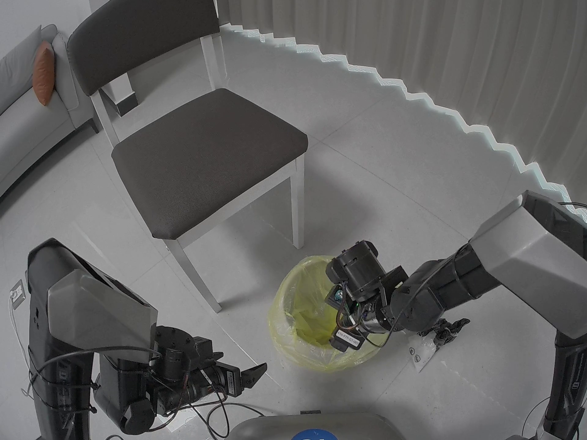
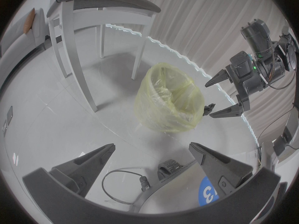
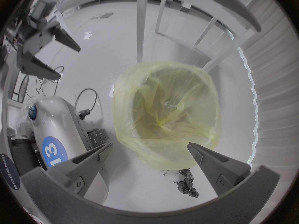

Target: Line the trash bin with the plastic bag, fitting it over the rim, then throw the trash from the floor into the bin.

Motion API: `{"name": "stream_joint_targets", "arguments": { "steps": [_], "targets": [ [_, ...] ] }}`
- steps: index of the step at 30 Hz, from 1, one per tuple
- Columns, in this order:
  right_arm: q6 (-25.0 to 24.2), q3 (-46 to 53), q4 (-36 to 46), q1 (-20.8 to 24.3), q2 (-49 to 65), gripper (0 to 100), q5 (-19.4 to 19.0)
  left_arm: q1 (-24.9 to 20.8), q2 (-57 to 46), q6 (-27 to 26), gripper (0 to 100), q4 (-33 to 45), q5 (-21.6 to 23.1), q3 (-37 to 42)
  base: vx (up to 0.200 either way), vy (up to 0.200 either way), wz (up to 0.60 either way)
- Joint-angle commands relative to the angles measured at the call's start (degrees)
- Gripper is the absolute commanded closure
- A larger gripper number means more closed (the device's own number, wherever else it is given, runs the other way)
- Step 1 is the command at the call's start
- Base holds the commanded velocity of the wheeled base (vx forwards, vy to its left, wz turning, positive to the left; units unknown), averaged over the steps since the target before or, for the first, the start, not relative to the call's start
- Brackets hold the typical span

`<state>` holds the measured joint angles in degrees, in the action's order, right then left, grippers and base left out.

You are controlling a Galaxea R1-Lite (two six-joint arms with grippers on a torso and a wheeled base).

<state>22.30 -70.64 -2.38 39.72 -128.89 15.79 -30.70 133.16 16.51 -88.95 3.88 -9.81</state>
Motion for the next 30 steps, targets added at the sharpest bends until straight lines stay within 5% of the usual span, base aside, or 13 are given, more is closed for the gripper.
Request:
{"name": "stream_joint_targets", "arguments": {
  "steps": [1,14,30],
  "targets": [
    [0.2,-6.2,0.9,-3.1,-5.3,0,0.1,-0.6,-4.3,1.9,0,-0.9,0.1,-0.2,0.000,0.000,0.00],
    [12.0,-20.1,2.2,-7.6,-16.5,0,7.5,-3.1,-7.0,1.7,0,-0.8,-0.4,0.8,0.000,0.000,0.00],
    [14.7,-15.0,4.6,-7.6,-14.9,0,10.4,-3.5,-7.9,1.6,0,-0.9,-0.5,1.0,0.000,0.000,0.00]
  ]
}}
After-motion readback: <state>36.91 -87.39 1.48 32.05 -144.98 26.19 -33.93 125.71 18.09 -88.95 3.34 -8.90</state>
